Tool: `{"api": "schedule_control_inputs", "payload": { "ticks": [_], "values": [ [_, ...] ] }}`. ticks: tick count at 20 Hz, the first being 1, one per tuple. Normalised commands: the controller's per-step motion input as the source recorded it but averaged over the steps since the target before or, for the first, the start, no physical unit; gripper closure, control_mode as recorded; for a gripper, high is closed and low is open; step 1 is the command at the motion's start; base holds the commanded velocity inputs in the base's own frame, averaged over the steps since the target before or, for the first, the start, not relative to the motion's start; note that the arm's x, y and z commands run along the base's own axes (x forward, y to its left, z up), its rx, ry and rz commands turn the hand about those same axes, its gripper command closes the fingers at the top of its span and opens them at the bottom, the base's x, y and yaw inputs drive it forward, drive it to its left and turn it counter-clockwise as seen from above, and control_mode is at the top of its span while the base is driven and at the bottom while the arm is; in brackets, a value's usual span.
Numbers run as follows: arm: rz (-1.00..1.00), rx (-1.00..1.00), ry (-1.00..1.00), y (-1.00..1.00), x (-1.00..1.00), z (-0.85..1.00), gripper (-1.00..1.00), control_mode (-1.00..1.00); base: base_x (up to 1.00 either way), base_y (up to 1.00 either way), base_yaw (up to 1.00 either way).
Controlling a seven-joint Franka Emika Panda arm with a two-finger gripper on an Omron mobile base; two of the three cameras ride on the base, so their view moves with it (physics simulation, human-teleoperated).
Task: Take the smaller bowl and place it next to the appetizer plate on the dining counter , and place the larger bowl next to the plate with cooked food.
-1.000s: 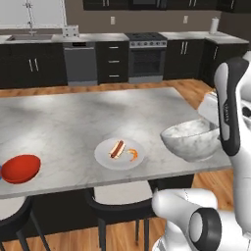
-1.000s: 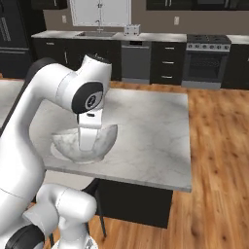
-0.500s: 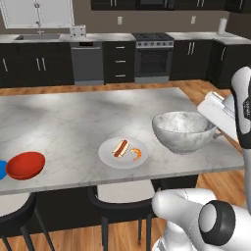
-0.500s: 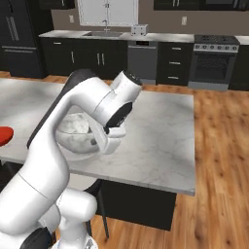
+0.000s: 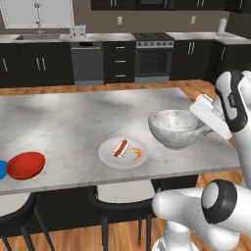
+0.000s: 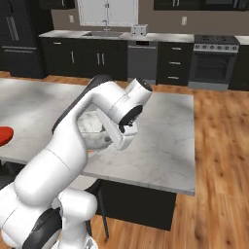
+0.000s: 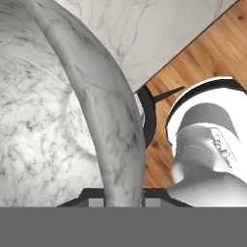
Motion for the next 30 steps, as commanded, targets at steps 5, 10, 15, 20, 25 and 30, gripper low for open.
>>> {"api": "schedule_control_inputs", "payload": {
  "ticks": [5,10,15,20,25,30],
  "values": [
    [0.00,0.00,-0.12,-0.21,0.45,-0.49,1.00,-1.00,0.00,0.00,0.00],
    [0.00,0.00,0.00,-0.12,0.64,-0.33,1.00,-1.00,0.00,0.00,0.00],
    [0.00,0.00,0.00,-0.14,0.59,-0.27,1.00,-1.00,0.00,0.00,0.00],
    [0.01,0.00,0.00,-0.15,0.53,-0.31,1.00,-1.00,0.00,0.00,0.00],
    [0.01,0.00,0.00,-0.06,0.46,-0.43,1.00,-1.00,0.00,0.00,0.00],
    [0.01,0.00,0.00,0.00,0.21,-0.39,1.00,-1.00,0.00,0.00,0.00]
  ]
}}
